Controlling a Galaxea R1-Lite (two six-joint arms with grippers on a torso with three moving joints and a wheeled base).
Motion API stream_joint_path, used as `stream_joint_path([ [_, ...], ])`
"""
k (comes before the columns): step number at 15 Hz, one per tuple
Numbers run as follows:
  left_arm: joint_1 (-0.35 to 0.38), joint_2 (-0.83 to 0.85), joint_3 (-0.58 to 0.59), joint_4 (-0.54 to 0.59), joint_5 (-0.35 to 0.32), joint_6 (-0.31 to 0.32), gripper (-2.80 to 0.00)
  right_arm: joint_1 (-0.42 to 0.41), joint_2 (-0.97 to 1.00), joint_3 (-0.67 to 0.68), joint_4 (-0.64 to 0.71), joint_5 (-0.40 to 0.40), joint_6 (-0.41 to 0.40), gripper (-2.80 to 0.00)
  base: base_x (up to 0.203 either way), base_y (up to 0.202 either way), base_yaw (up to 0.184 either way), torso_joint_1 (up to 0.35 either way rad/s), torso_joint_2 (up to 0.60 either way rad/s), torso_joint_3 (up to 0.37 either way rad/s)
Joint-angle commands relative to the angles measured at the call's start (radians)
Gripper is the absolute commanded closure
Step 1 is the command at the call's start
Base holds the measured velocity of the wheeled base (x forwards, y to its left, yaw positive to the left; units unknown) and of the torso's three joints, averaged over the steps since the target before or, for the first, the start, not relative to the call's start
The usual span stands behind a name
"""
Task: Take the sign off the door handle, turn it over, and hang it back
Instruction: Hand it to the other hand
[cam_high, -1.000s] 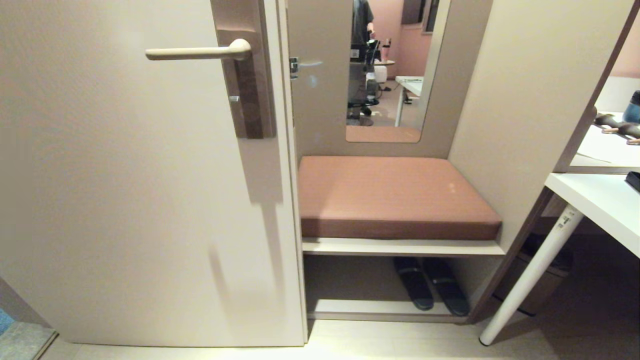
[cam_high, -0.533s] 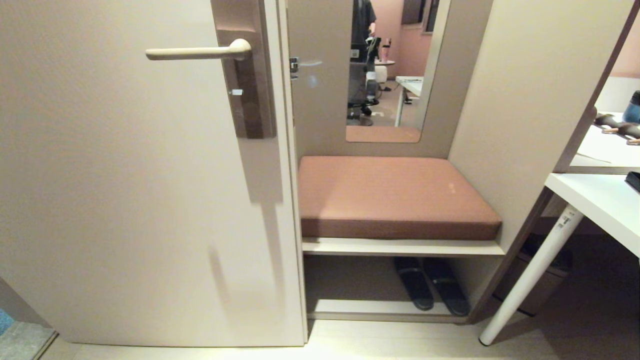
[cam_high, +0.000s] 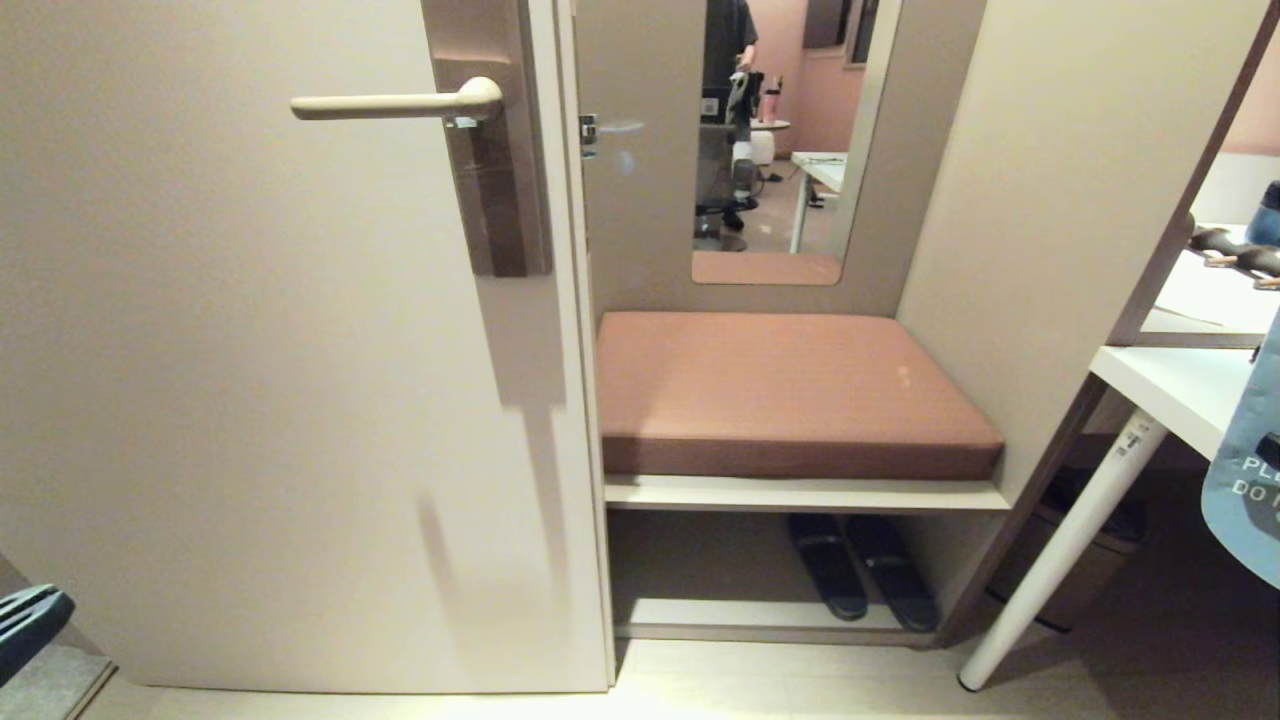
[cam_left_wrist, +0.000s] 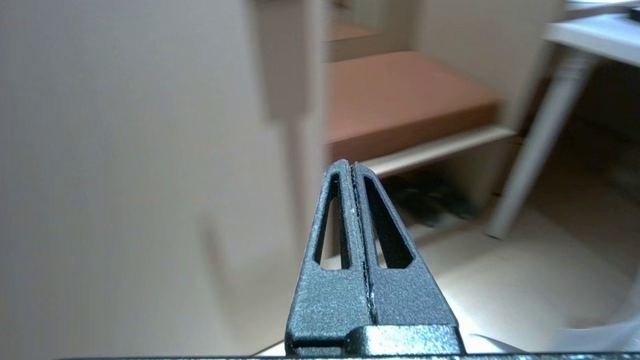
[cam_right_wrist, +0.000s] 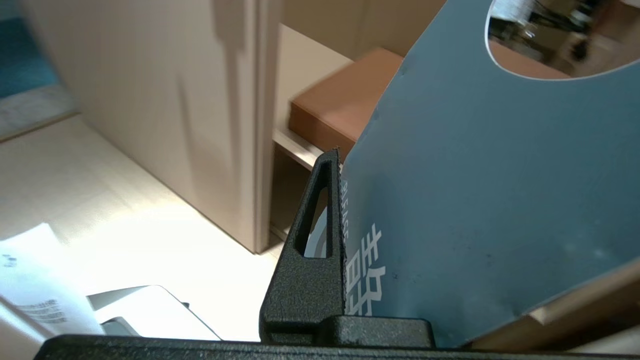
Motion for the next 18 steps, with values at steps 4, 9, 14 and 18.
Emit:
stream_joint_path([
  [4, -0.197, 0.195, -0.14, -0.004, -0.002, -0.066, 0.0, 0.008, 0.082, -0.043, -0.04, 0.103, 0.0, 0.0, 0.0, 0.0, 0.0, 0.0, 0.0, 0.0],
  [9, -0.322, 0.306, -0.241, -0.008, -0.006, -0.114, 0.0, 0.13, 0.165, -0.11, -0.04, 0.13, 0.006, 0.0, 0.0, 0.0, 0.0, 0.0, 0.0, 0.0],
  [14, -0.354, 0.446, -0.297, -0.091, -0.088, -0.13, 0.0, 0.299, 0.264, -0.158, -0.045, 0.129, 0.007, 0.0, 0.0, 0.0, 0.0, 0.0, 0.0, 0.0],
  [18, -0.354, 0.508, -0.321, -0.099, -0.2, -0.128, 0.0, 0.316, 0.348, -0.168, -0.129, 0.128, 0.017, 0.0, 0.0, 0.0, 0.0, 0.0, 0.0, 0.0],
])
